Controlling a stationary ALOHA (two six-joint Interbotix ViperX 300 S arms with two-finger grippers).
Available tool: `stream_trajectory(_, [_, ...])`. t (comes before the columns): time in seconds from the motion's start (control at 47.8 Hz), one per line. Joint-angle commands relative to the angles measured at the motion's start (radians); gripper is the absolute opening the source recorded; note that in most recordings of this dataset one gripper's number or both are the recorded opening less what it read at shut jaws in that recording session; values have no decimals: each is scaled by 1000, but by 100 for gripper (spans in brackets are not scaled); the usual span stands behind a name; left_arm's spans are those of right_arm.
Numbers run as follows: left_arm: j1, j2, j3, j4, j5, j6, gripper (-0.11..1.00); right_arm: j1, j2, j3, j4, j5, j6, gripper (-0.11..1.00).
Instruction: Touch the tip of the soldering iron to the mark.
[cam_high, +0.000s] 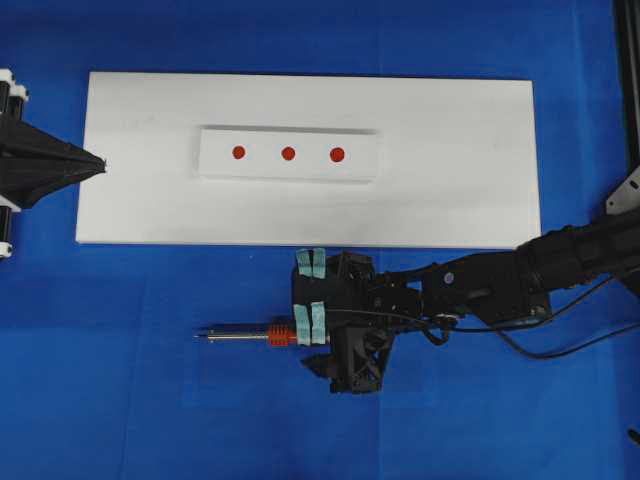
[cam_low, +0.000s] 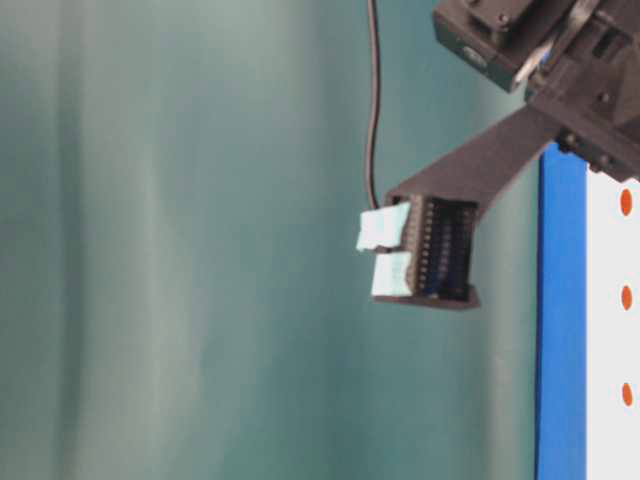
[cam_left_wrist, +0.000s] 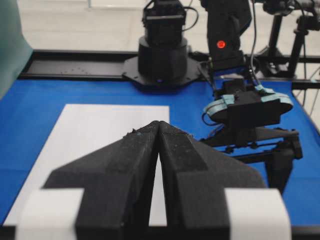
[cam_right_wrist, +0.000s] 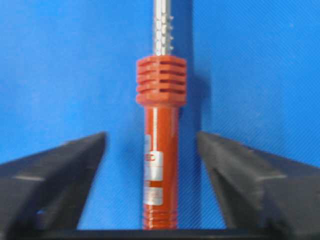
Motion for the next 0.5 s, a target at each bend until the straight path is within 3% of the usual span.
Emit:
stream_trajectory(0.0, [-2,3,-14,2,-6,2,2,0,-40,-20,-6,-2,-3,88])
stream_trajectory(0.042, [-2,3,-14,2,-6,2,2,-2,-52,-20,-8,2,-5,92])
stream_trajectory(0.105, [-2,3,-14,2,-6,2,2,-3,-78,-20,-9,17,-8,87])
stream_trajectory(0.209, [-2,3,-14,2,-6,2,2,-8,-137,-21,-17,64,-11,89])
stream_trajectory(0.481, [-2,3,-12,2,-6,2,2,-28,-299,-25,-80,187,-9,89])
